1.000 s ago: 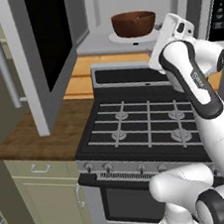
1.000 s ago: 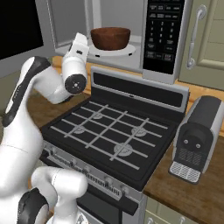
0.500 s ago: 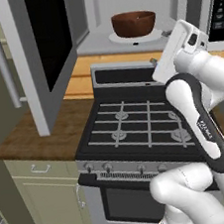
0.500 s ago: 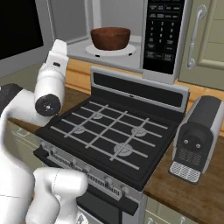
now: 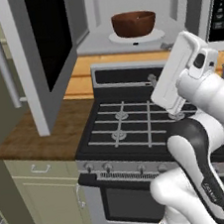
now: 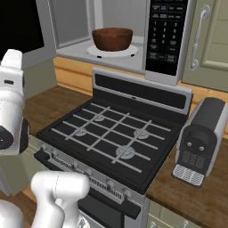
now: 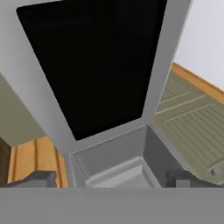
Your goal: Pick the mushroom from the sink and place it in the bowl. Then pick the bowl and place it in the microwave. Then close the microwave door and press the start button.
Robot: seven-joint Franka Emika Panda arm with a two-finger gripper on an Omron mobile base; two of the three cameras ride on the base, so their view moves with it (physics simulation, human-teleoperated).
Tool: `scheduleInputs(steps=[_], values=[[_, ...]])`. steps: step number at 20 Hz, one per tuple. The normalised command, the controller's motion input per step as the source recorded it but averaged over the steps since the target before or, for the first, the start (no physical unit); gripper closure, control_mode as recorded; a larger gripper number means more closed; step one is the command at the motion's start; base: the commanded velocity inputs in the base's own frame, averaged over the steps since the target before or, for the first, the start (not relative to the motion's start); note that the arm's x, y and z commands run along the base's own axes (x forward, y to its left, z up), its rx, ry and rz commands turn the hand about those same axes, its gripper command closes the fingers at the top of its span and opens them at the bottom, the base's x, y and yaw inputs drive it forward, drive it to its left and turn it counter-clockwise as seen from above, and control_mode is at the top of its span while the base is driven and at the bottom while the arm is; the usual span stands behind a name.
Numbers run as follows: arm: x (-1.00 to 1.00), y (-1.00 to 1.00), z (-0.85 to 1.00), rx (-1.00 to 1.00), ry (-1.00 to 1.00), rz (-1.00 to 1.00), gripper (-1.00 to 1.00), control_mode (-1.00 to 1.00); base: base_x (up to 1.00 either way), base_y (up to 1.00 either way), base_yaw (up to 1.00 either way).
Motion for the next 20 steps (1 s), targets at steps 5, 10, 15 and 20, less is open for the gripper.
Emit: scheduleInputs(steps=[5,10,15,20], values=[[-0.94,0.89,0.0,-0.04,-0.06,0.0,-1.0,-1.0,0.0,0.0,0.0],[-0.64,0.65,0.0,-0.05,0.0,0.0,-1.0,-1.0,0.0,0.0,0.0],[-0.29,0.75,-0.31,0.0,-0.04,0.0,-1.0,-1.0,0.0,0.0,0.0],[-0.14,0.8,-0.38,0.0,-0.13,0.0,-1.0,-1.0,0.0,0.0,0.0]])
